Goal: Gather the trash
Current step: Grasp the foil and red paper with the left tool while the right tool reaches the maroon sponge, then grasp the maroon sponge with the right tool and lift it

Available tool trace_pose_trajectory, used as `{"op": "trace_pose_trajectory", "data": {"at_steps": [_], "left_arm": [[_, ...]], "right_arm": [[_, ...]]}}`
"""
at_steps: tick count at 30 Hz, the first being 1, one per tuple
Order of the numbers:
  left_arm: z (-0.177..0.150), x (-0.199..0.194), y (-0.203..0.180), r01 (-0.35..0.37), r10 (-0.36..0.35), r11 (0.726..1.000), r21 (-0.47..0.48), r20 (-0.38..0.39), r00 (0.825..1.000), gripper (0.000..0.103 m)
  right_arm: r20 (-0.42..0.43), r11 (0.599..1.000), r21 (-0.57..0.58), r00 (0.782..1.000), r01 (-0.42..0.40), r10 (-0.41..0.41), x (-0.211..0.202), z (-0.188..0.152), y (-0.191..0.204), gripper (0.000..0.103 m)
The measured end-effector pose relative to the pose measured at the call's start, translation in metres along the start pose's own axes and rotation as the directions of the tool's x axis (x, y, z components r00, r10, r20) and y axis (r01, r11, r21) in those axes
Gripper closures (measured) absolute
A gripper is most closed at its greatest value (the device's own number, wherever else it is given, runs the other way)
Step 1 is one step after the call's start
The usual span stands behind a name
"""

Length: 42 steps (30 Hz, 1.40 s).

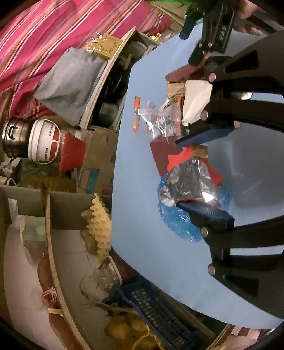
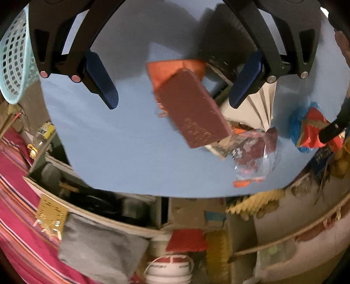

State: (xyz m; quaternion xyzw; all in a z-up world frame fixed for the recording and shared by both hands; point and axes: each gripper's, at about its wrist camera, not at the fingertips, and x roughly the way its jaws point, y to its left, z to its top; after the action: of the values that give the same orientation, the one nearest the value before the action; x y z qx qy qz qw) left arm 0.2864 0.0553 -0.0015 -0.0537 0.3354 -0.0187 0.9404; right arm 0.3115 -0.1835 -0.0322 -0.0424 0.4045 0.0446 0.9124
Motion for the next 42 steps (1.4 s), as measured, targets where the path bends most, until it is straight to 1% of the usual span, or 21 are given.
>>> {"op": "trace_pose_trajectory", "data": {"at_steps": [3,4,5,6,8,10,15,16,18,21,22,23,24,25,27,31,35,36,38,40,42], "left_arm": [[0.001,0.003,0.001,0.003,-0.003,1.0,0.001,-0.008,1.0,0.053],[0.001,0.003,0.001,0.002,-0.002,1.0,0.005,-0.006,1.0,0.053],[0.001,0.002,0.0,0.002,-0.002,1.0,0.01,-0.004,1.0,0.053],[0.001,0.002,0.0,0.002,-0.002,1.0,0.012,-0.002,1.0,0.053],[0.001,0.001,-0.002,0.002,-0.002,1.0,0.017,0.003,1.0,0.053],[0.001,0.002,-0.003,0.003,-0.003,1.0,0.018,0.002,1.0,0.053],[0.002,0.003,-0.006,0.002,-0.002,1.0,0.017,-0.003,1.0,0.053],[0.002,0.003,-0.007,0.002,-0.002,1.0,0.019,-0.004,1.0,0.053],[0.002,0.003,-0.009,0.0,0.0,1.0,0.023,-0.004,1.0,0.053],[0.001,0.002,-0.011,-0.003,0.003,1.0,0.026,-0.003,1.0,0.053],[0.001,0.002,-0.011,-0.005,0.005,1.0,0.027,-0.003,1.0,0.053],[0.001,0.003,-0.011,-0.006,0.006,1.0,0.026,-0.004,1.0,0.053],[0.001,0.003,-0.011,-0.006,0.006,1.0,0.025,-0.005,1.0,0.053],[0.001,0.003,-0.011,-0.008,0.009,1.0,0.023,-0.007,1.0,0.053],[0.001,0.005,-0.01,-0.011,0.011,1.0,0.019,-0.013,1.0,0.053],[0.001,0.007,-0.009,-0.006,0.007,1.0,0.016,-0.024,1.0,0.053],[0.001,0.006,-0.01,-0.011,0.011,0.999,0.036,-0.016,1.0,0.053],[0.001,0.006,-0.01,-0.013,0.014,0.999,0.037,-0.015,1.0,0.053],[0.002,0.007,-0.008,-0.013,0.013,0.999,0.032,-0.014,1.0,0.053],[0.003,0.008,-0.008,-0.012,0.013,1.0,0.026,-0.016,1.0,0.053],[0.004,0.009,-0.009,-0.012,0.013,1.0,0.025,-0.017,1.0,0.053]], "right_arm": [[-0.019,0.999,-0.029,1.0,0.024,-0.025,0.011,0.0,0.009,0.006],[-0.024,0.999,-0.034,0.999,0.027,-0.028,0.016,0.001,0.01,0.009],[-0.032,0.999,-0.033,0.999,0.024,-0.025,0.018,0.002,0.009,0.017],[-0.045,1.0,-0.026,0.999,0.014,-0.015,0.022,0.002,0.009,0.022],[-0.058,1.0,-0.02,0.998,0.01,-0.011,0.025,0.002,0.007,0.041],[-0.051,1.0,-0.022,0.999,0.015,-0.016,0.025,0.003,0.004,0.052],[-0.034,1.0,-0.015,0.999,0.007,-0.007,0.02,0.002,-0.008,0.07],[-0.032,1.0,-0.016,0.999,0.013,-0.014,0.019,0.002,-0.011,0.077],[-0.038,1.0,-0.022,0.999,0.018,-0.018,0.02,0.002,-0.016,0.081],[-0.039,0.999,-0.018,0.999,-0.03,0.029,0.019,0.002,-0.021,0.079],[-0.037,0.999,-0.019,0.998,-0.043,0.042,0.018,0.002,-0.022,0.058],[-0.034,0.999,-0.019,0.999,-0.043,0.042,0.017,0.003,-0.022,0.028],[-0.016,0.999,-0.02,0.999,-0.04,0.04,0.015,0.003,-0.023,0.02],[-0.011,0.999,-0.021,0.999,-0.036,0.036,0.015,0.004,-0.023,0.015],[-0.032,0.999,-0.017,0.999,-0.041,0.04,0.021,0.006,-0.024,0.015],[-0.106,0.995,0.019,0.989,-0.098,0.099,0.044,0.007,-0.031,0.015],[-0.147,0.987,0.023,0.976,-0.157,0.159,0.059,0.009,-0.039,0.016],[-0.151,0.985,0.033,0.973,-0.169,0.172,0.061,0.01,-0.042,0.017],[-0.149,0.981,0.049,0.97,-0.188,0.193,0.062,0.011,-0.046,0.031],[-0.149,0.978,0.059,0.967,-0.199,0.206,0.061,0.012,-0.048,0.031],[-0.147,0.981,0.033,0.97,-0.191,0.194,0.059,0.011,-0.045,0.032]]}}
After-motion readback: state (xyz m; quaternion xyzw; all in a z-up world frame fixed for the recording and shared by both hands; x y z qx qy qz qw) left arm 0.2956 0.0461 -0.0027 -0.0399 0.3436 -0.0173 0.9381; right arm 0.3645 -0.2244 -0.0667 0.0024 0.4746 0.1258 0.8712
